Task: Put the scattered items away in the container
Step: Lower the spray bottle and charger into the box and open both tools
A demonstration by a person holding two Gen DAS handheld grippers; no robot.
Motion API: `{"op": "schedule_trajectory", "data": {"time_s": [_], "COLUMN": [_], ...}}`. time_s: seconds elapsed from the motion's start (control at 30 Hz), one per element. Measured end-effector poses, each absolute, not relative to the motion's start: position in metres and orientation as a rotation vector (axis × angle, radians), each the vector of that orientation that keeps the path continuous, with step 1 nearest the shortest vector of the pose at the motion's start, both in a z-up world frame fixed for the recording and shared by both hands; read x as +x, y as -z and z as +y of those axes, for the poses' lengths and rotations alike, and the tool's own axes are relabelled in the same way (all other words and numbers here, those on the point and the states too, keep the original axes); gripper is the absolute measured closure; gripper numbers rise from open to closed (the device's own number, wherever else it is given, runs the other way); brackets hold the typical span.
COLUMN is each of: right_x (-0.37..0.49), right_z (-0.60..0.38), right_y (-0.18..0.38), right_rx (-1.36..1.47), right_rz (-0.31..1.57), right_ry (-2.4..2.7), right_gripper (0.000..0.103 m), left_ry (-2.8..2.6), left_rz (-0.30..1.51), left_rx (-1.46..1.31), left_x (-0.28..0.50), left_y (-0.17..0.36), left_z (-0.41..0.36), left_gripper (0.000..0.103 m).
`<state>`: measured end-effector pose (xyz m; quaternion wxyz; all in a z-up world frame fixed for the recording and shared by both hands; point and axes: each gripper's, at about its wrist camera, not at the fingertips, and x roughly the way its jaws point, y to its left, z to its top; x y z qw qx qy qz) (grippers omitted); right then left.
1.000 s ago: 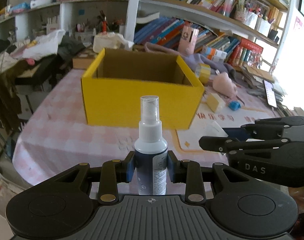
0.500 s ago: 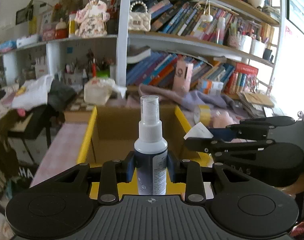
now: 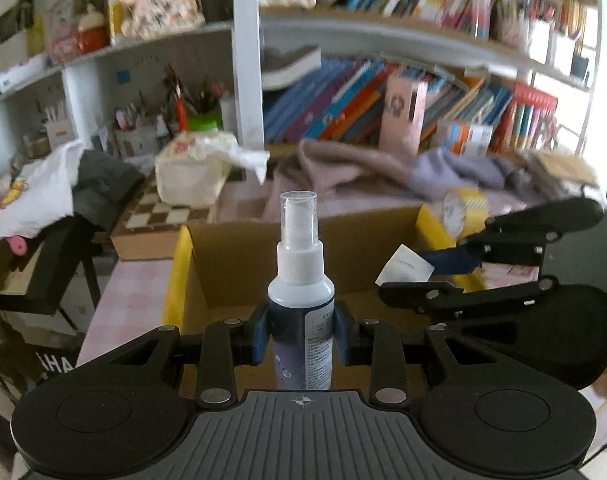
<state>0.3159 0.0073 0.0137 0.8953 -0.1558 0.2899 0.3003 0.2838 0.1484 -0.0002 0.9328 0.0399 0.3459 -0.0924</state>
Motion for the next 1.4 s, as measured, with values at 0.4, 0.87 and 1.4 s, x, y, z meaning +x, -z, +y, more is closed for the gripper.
{"op": "schedule_trajectory", "data": {"time_s": [0.4, 0.87, 1.4], "right_x": [0.349, 0.346, 0.261], "right_z": [0.024, 0.022, -0.01], "right_y": [0.025, 0.018, -0.04], "right_rx": [-0.518, -0.507, -0.313], "right_rz": [0.736, 0.675, 0.454], "right_ry": [-0.65, -0.595, -0.45], "right_gripper": [0.079, 0.048, 0.035], "left_ry": [0.183, 0.121, 0.042], "left_rz": [0.831, 0.736, 0.466], "left_rx": [0.117, 0.147, 0.049], "left_x": [0.317, 0.306, 0.216], "left_y": [0.037, 0.021, -0.04], "left_z": [0.142, 0.142, 0.144], "left_gripper": [0.072, 0.045, 0.017]}}
